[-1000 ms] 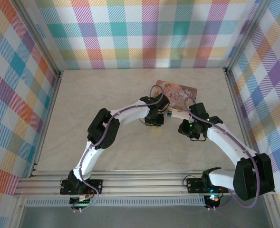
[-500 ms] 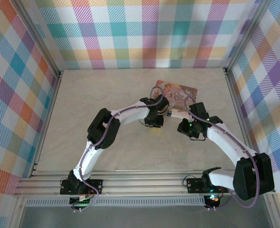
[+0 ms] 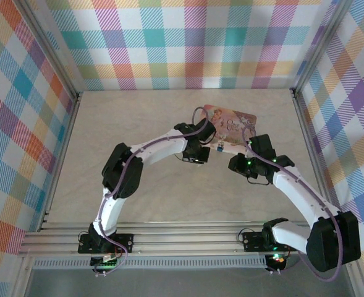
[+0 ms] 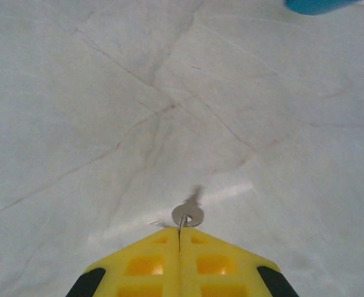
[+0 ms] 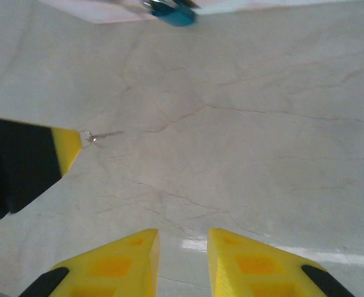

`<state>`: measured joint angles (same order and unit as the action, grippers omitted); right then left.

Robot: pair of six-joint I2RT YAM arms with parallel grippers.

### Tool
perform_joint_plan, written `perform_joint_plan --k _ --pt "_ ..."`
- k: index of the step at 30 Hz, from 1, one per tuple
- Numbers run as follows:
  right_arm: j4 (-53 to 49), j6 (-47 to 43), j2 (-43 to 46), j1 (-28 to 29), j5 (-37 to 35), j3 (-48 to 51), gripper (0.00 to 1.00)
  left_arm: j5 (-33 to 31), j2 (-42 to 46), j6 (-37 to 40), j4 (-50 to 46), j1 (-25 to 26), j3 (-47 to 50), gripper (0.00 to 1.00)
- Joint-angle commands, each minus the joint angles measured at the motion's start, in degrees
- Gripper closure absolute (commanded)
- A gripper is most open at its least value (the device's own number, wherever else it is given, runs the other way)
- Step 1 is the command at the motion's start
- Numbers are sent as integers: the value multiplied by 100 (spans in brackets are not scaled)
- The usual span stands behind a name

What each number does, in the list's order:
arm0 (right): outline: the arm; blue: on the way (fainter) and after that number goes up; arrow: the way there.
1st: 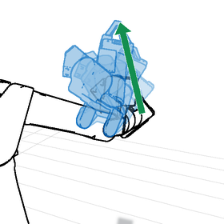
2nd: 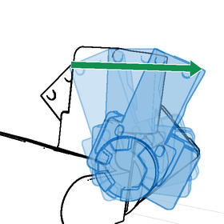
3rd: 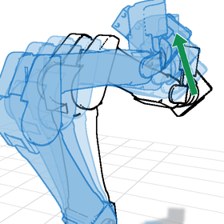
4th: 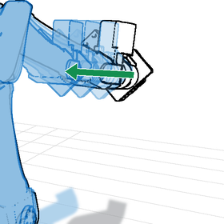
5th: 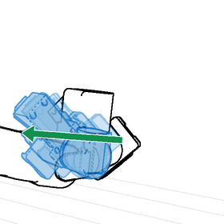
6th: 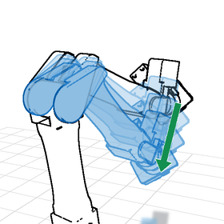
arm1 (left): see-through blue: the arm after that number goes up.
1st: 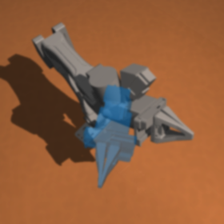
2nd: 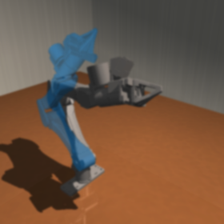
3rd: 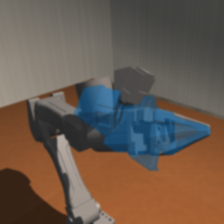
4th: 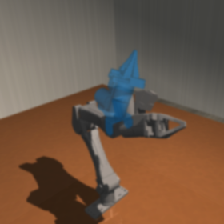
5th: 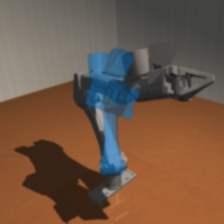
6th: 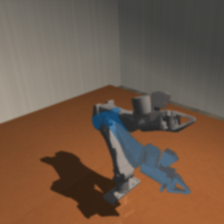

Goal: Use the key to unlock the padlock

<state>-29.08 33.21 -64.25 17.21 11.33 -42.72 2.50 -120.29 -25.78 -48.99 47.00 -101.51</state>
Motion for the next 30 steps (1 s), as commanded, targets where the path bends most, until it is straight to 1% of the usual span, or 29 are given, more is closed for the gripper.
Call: perform_joint_plan --k 1,5,10,14,19,27,30 --pt "684 -380 53 -1 436 71 70 121 597 617 -856 -89 -332 100" --pt "1361 -830 151 158 516 72 61 366 794 999 -1678 -227 -1067 100" --pt "2315 -1758 389 515 569 33 51 883 807 1308 -2655 -405 -2308 100" --pt "3143 -2429 475 774 1118 104 44 1238 740 1340 -3231 -553 -3142 100" --pt "3940 -2688 325 1127 1162 181 40 1594 933 1169 -3280 -641 -3270 100" --pt "4242 -2887 -85 1483 1253 63 41 2020 1134 928 -3052 -654 -3018 100" --pt "4240 -2985 -140 1541 1257 44 44 2135 1182 833 -2903 -653 -2883 100"
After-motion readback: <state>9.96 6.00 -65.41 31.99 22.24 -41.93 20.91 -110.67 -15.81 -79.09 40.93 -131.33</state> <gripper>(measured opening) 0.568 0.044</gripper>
